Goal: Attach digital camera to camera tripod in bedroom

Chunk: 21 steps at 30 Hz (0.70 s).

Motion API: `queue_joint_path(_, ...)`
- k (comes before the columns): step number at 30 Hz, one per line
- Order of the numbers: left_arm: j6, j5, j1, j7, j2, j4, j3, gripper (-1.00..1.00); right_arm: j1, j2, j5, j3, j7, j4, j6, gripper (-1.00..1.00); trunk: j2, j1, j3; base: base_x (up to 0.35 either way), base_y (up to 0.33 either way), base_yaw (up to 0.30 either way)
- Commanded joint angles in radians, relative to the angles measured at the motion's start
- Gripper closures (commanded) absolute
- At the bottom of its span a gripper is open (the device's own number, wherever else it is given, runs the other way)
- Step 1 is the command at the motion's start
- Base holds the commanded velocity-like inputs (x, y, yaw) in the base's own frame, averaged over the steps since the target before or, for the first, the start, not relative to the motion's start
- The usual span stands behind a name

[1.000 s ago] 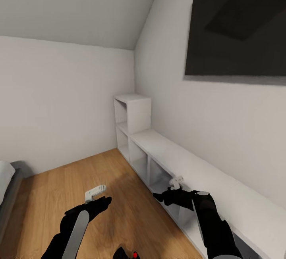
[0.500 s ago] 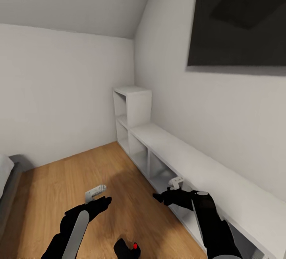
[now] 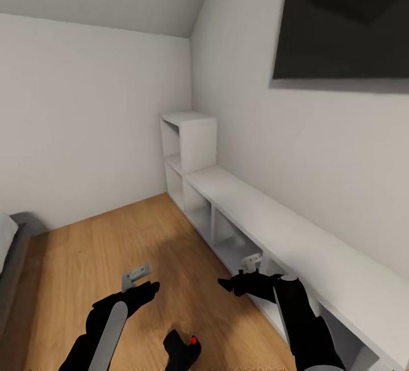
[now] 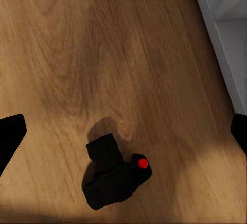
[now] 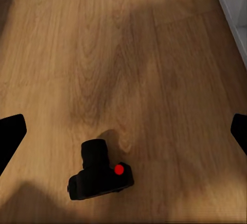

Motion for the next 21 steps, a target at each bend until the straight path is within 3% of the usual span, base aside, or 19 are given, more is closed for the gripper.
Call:
queue_joint_path(1,0.002,0.011,-0.001,0.009,0.0,-0.001,0.0,-1.0,-0.001,0.001,0.009,-0.004,0.01,-0.001,0.002,-1.0,-0.001,0.0,-0.005,0.0,0.0,0.0)
queue_joint_path(21,0.002,0.011,-0.001,0.009,-0.001,-0.001,0.0,-1.0,-0.001,0.001,0.009,-0.005,0.016,-0.013,-0.073,-1.0,-0.005,0.009,-0.082,0.0,0.0,0.0)
